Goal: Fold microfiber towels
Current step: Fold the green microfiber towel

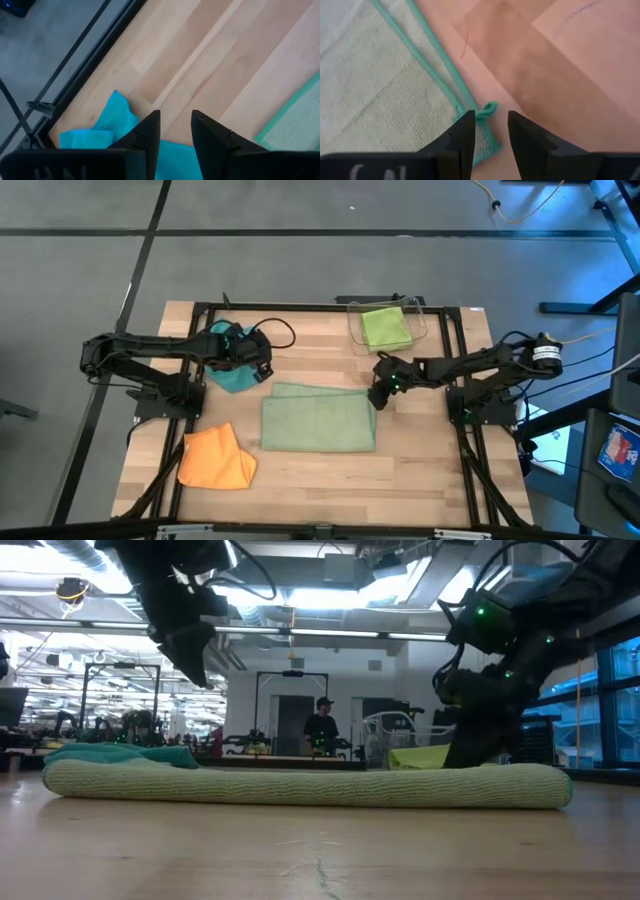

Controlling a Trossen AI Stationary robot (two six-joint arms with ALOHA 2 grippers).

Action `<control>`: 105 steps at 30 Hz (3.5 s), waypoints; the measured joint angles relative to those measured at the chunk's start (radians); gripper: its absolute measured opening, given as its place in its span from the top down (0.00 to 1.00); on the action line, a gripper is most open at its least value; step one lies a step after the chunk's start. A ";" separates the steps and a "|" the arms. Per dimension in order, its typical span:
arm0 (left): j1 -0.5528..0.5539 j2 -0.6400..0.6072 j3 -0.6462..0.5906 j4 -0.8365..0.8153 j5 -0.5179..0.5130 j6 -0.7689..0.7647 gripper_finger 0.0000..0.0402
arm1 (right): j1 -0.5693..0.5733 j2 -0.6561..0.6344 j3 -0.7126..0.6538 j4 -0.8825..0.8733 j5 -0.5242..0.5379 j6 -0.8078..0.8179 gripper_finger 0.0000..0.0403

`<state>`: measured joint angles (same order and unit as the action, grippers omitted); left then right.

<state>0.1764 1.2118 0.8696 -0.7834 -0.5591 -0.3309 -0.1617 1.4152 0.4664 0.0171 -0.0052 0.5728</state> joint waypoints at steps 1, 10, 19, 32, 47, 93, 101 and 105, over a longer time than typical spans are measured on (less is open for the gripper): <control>0.000 0.000 0.000 0.003 0.000 0.000 0.75 | -0.003 0.006 0.000 0.000 -0.012 0.000 0.71; 0.000 0.000 0.000 0.014 -0.002 0.001 0.75 | -0.006 0.021 0.000 0.053 -0.041 -0.002 0.71; 0.000 0.000 0.000 0.015 -0.002 0.001 0.75 | -0.006 0.035 0.001 0.073 -0.076 -0.001 0.71; 0.000 0.000 -0.001 0.015 -0.006 0.002 0.75 | -0.006 0.064 0.001 0.094 -0.068 -0.031 0.79; 0.000 0.000 -0.001 0.014 -0.006 0.002 0.75 | -0.006 0.063 0.001 0.150 -0.067 -0.058 0.89; 0.013 0.076 -0.106 -0.057 0.628 -0.167 0.71 | -0.005 -0.058 0.001 0.127 -0.068 -0.137 0.99; 0.132 -0.030 -0.222 0.048 0.827 -0.148 0.66 | -0.006 -0.057 0.001 0.128 -0.068 -0.135 0.98; 0.145 -0.034 -0.338 0.289 0.995 -0.220 0.64 | -0.005 -0.057 0.001 0.129 -0.069 -0.134 0.98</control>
<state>0.3214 1.1774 0.5311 -0.4941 0.4363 -0.5509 -0.1669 1.3579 0.4675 0.1459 -0.0746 0.4393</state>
